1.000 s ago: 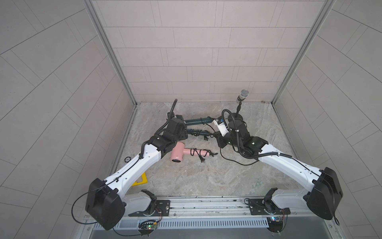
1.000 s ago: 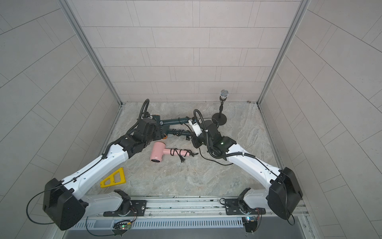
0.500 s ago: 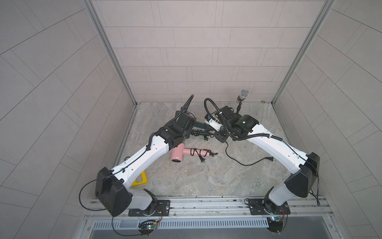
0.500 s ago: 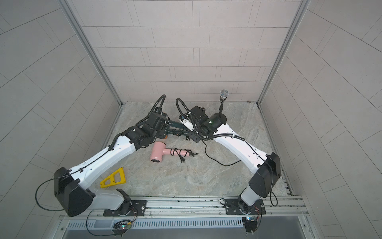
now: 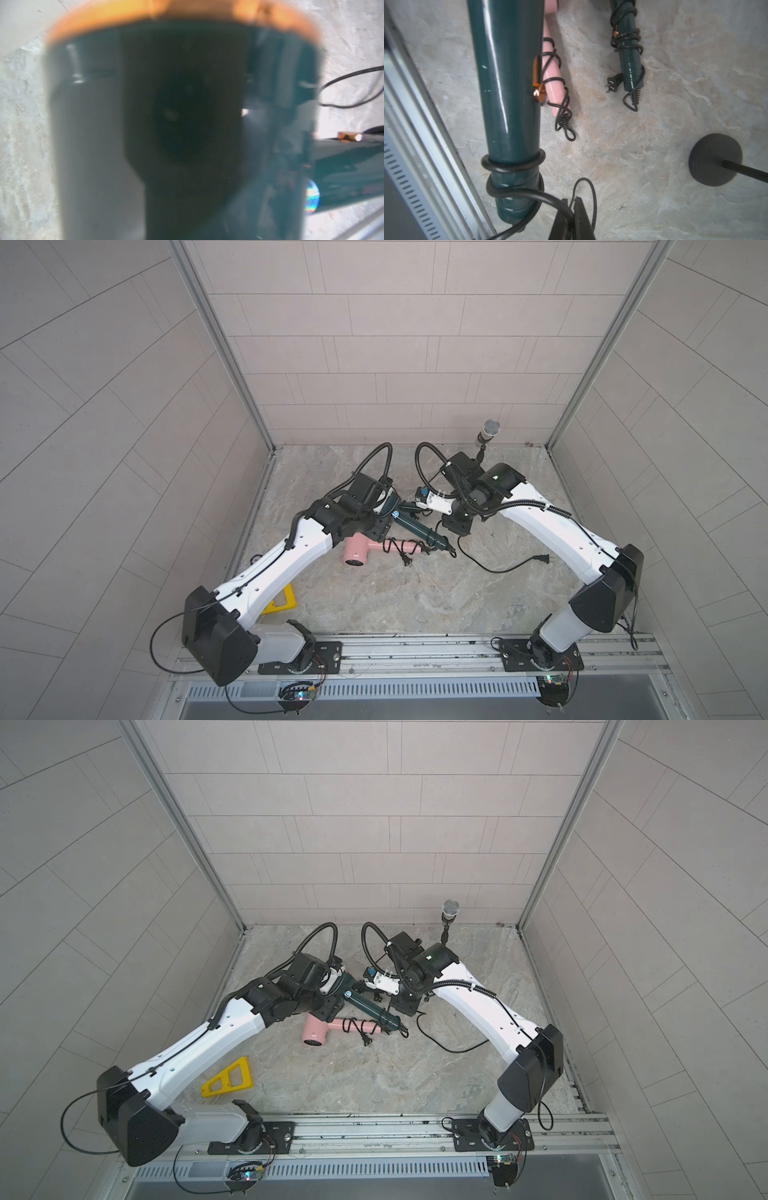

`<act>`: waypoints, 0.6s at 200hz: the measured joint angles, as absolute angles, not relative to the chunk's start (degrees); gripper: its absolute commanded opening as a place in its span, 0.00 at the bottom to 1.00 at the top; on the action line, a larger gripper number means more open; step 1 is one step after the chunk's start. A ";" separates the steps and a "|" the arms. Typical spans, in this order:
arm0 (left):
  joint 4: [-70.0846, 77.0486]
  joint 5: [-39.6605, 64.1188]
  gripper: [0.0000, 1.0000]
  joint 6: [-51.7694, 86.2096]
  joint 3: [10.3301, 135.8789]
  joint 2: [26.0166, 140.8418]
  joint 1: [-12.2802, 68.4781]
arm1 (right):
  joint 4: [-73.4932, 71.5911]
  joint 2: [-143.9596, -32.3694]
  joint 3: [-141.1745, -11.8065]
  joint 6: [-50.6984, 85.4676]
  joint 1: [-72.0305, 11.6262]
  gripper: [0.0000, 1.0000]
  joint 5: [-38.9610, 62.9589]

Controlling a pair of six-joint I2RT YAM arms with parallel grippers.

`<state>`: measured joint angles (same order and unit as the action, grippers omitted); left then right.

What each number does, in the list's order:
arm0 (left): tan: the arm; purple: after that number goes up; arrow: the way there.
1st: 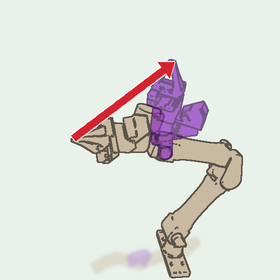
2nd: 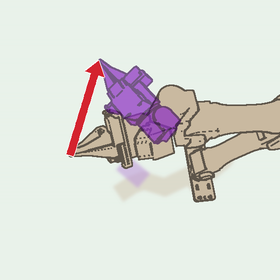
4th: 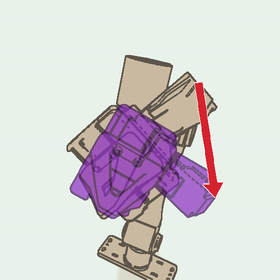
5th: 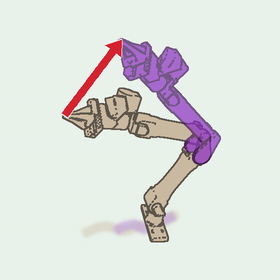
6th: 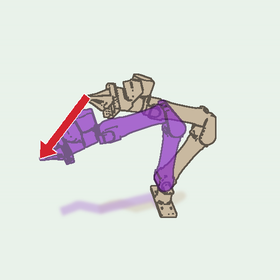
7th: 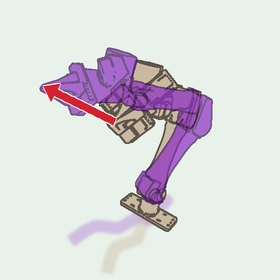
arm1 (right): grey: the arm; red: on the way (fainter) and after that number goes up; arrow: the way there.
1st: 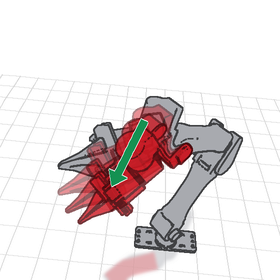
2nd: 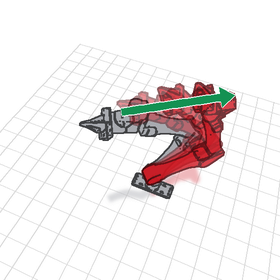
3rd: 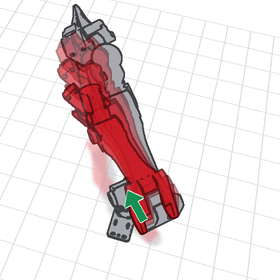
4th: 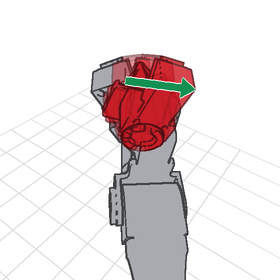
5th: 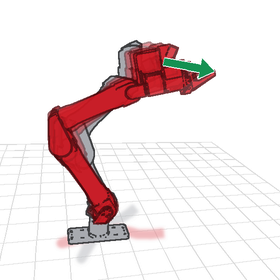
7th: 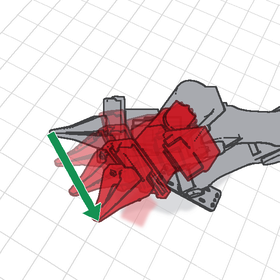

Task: Wrap the cord around the hair dryer
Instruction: Wrap the power cord around the hair dryer.

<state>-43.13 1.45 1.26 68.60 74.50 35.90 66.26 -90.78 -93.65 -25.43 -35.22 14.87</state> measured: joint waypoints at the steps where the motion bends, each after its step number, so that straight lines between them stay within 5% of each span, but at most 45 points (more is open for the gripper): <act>1: -43.18 1.61 0.00 1.26 68.55 74.41 35.88 | 66.24 -90.63 -93.60 -25.50 -35.22 0.04 15.16; 120: -53.47 11.53 0.00 3.42 77.78 86.30 33.41 | 62.37 -83.88 -90.45 -26.83 -41.89 0.02 14.09</act>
<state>-53.47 11.53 3.42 77.78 86.30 33.41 62.37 -83.88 -90.45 -26.83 -41.89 14.09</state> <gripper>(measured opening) 0.741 0.063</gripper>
